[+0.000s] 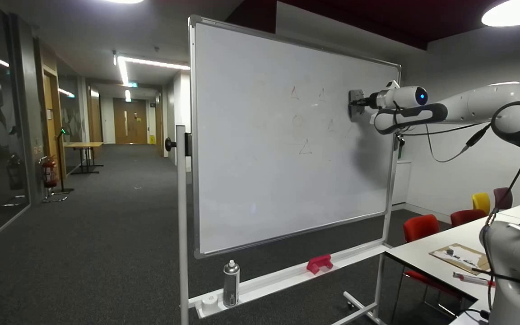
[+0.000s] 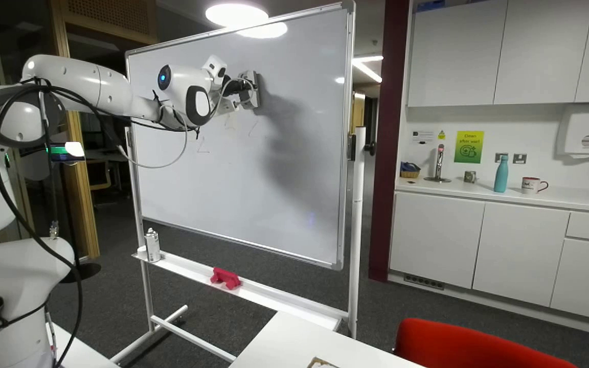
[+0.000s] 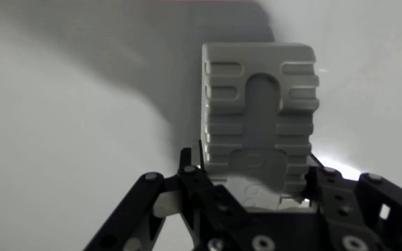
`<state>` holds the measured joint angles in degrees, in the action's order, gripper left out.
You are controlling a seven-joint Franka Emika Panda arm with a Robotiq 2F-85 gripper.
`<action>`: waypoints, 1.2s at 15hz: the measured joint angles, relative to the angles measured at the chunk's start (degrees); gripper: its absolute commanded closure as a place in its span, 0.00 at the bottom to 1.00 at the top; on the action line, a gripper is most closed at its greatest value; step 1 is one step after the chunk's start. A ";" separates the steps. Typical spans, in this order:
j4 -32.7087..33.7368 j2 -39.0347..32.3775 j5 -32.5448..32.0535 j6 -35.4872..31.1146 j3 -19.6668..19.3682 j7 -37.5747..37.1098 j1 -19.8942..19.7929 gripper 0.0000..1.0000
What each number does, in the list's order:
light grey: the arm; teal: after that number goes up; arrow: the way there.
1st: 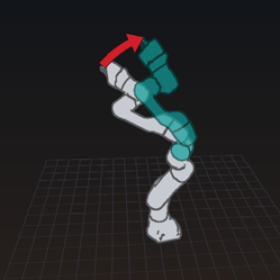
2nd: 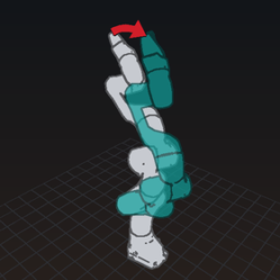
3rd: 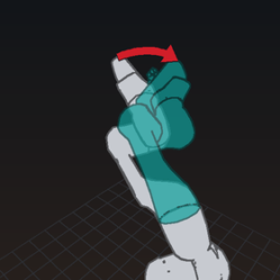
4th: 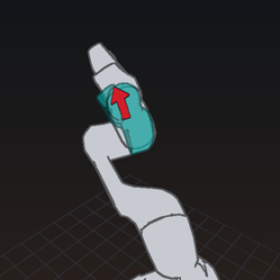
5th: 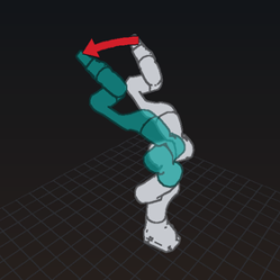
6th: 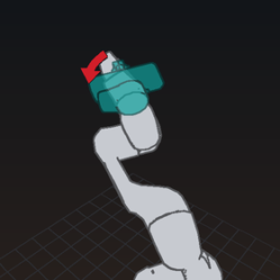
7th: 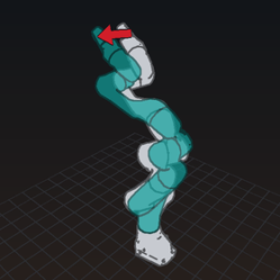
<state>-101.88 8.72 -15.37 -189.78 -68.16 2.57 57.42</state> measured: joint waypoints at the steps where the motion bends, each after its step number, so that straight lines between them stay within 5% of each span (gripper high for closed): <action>1: -0.21 -0.06 0.00 0.00 0.00 -0.07 -0.03 0.40; 6: -0.48 -0.18 0.01 0.00 0.00 -0.09 -0.07 0.40; 7: -0.49 -0.18 0.01 0.00 0.00 -0.09 -0.08 0.65; 12: -0.90 -0.14 0.10 -1.02 -0.98 -0.12 1.36 0.65; 18: -0.56 0.25 0.10 -2.94 -8.13 -0.09 10.03 0.65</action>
<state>-102.44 8.98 -15.27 -192.72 -76.29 2.48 67.44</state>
